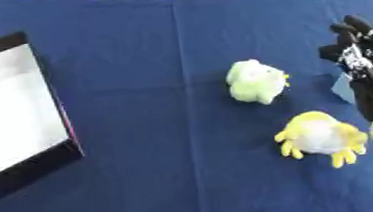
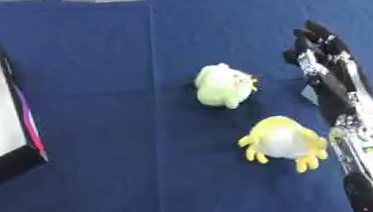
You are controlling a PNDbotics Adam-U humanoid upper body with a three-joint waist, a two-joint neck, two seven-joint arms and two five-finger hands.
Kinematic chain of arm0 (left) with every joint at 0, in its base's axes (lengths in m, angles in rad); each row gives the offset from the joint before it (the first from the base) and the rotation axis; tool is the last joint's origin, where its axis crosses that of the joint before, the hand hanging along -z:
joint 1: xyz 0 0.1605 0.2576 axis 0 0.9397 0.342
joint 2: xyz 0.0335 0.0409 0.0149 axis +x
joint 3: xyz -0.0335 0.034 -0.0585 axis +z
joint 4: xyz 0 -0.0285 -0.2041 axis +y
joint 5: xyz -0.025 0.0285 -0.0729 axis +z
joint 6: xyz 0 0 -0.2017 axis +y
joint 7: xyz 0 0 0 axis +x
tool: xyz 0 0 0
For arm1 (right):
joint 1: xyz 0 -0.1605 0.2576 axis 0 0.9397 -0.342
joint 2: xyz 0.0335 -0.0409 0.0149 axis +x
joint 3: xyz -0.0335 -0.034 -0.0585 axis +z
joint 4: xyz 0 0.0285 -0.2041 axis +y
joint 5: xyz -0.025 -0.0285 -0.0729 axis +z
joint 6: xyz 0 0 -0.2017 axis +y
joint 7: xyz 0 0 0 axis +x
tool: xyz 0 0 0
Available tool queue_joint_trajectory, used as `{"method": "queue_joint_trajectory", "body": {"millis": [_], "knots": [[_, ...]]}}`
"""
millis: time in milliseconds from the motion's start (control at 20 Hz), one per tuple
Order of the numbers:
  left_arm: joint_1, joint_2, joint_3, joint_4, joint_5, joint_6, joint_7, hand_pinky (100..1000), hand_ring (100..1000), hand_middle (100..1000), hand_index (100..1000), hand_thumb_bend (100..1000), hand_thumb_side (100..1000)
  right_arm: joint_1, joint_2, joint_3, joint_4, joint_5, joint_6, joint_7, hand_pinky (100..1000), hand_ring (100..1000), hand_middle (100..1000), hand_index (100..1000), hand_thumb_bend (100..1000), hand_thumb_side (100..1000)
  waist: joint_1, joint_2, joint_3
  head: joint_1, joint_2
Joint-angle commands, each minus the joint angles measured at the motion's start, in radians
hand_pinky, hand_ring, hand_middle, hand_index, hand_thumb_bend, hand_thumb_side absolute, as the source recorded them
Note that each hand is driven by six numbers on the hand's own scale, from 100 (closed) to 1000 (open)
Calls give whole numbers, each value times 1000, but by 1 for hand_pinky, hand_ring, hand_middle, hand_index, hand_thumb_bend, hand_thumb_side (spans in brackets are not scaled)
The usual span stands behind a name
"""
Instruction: Pick up the objects with one hand, pass them to the other hand, and then place them into the box on the other side of the table.
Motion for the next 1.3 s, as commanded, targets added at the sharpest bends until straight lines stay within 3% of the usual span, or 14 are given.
{"method": "queue_joint_trajectory", "body": {"millis": [50, 250, 300, 350, 750, 1050, 1300], "knots": [[-7, 38, 9, -24, 7, -9, 5, 1000, 764, 759, 783, 104, 756, 14, -42, -9, -19, 0, -28, 12, 765, 669, 823, 895, 186, 308, 19, -36, -3, -14, 11], [-5, 50, 9, -21, 8, -14, 10, 1000, 768, 764, 788, 100, 752, 50, -66, -2, -19, 6, -69, 24, 772, 688, 839, 905, 198, 296, 19, -43, -9, -19, 20], [-4, 54, 9, -20, 8, -16, 10, 1000, 768, 763, 787, 100, 750, 60, -77, -1, -19, 6, -83, 26, 773, 693, 842, 908, 236, 328, 19, -45, -11, -20, 22], [-4, 57, 9, -19, 8, -18, 10, 1000, 768, 763, 786, 100, 750, 72, -90, 0, -19, 4, -96, 29, 774, 695, 844, 909, 204, 288, 19, -46, -13, -22, 23], [1, 73, 3, -11, 6, -24, 6, 1000, 767, 761, 782, 100, 752, 172, -232, -16, -19, -28, -164, 20, 774, 695, 843, 908, 223, 249, 16, -55, -24, -28, 12], [6, 82, -2, -4, 0, -28, 3, 1000, 766, 761, 781, 100, 757, 226, -339, -35, -19, -84, -158, 4, 774, 696, 843, 907, 225, 243, 16, -57, -31, -34, 6], [6, 90, -5, 0, -7, -32, 1, 1000, 768, 759, 775, 100, 761, 286, -454, -61, -19, -36, -115, -14, 783, 716, 852, 905, 269, 266, 16, -53, -33, -35, -6]]}}
